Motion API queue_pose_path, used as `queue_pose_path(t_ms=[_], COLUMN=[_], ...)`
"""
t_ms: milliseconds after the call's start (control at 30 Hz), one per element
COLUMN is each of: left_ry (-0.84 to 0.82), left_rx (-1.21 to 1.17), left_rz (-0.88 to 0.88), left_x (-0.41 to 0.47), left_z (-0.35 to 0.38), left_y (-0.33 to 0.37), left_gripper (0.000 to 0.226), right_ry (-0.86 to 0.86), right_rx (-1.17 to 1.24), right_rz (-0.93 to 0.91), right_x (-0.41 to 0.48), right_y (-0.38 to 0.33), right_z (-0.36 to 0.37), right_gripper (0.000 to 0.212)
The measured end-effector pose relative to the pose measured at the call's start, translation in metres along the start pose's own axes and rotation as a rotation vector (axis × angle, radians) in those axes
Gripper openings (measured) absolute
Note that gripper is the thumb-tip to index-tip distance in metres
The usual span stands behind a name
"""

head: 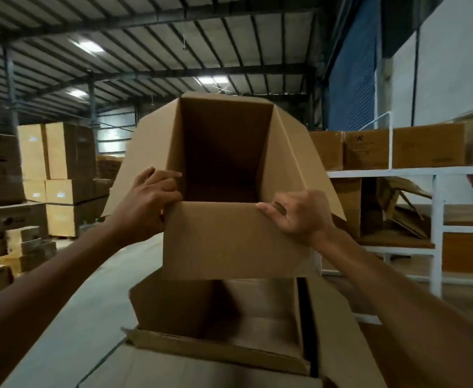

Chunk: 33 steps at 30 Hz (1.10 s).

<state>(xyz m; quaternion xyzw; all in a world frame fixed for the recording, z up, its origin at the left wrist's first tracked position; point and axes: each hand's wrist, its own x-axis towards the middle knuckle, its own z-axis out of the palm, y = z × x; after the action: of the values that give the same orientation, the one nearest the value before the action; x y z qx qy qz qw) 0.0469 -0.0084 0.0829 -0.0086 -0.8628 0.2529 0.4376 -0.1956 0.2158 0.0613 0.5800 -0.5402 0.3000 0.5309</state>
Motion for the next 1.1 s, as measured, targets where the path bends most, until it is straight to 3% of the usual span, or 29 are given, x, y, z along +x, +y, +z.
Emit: queue_pose_path(t_ms=[233, 400, 700, 800, 1000, 1100], left_ry=[-0.027, -0.154, -0.431, -0.643, -0.770, -0.795], left_rx=[-0.047, -0.160, -0.349, -0.309, -0.308, -0.263], left_rz=[-0.001, -0.003, -0.079, -0.135, -0.152, -0.153], left_x=[-0.029, -0.039, -0.098, -0.115, -0.116, -0.114], left_z=[0.032, 0.073, 0.174, 0.197, 0.199, 0.193], left_y=[-0.029, -0.020, 0.028, 0.041, 0.029, 0.014], left_gripper=[0.040, 0.037, 0.023, 0.034, 0.039, 0.038], right_ry=[-0.090, -0.162, -0.663, -0.847, -0.923, -1.012], right_rx=[0.009, -0.020, -0.030, 0.011, 0.077, 0.249], right_rz=[0.084, 0.170, 0.479, 0.612, 0.690, 0.717], right_x=[-0.009, -0.043, -0.132, -0.153, -0.145, -0.136], right_y=[-0.020, -0.018, -0.041, -0.049, -0.062, -0.065], right_z=[0.040, 0.041, 0.058, 0.071, 0.085, 0.082], right_gripper=[0.062, 0.061, 0.060, 0.057, 0.051, 0.050])
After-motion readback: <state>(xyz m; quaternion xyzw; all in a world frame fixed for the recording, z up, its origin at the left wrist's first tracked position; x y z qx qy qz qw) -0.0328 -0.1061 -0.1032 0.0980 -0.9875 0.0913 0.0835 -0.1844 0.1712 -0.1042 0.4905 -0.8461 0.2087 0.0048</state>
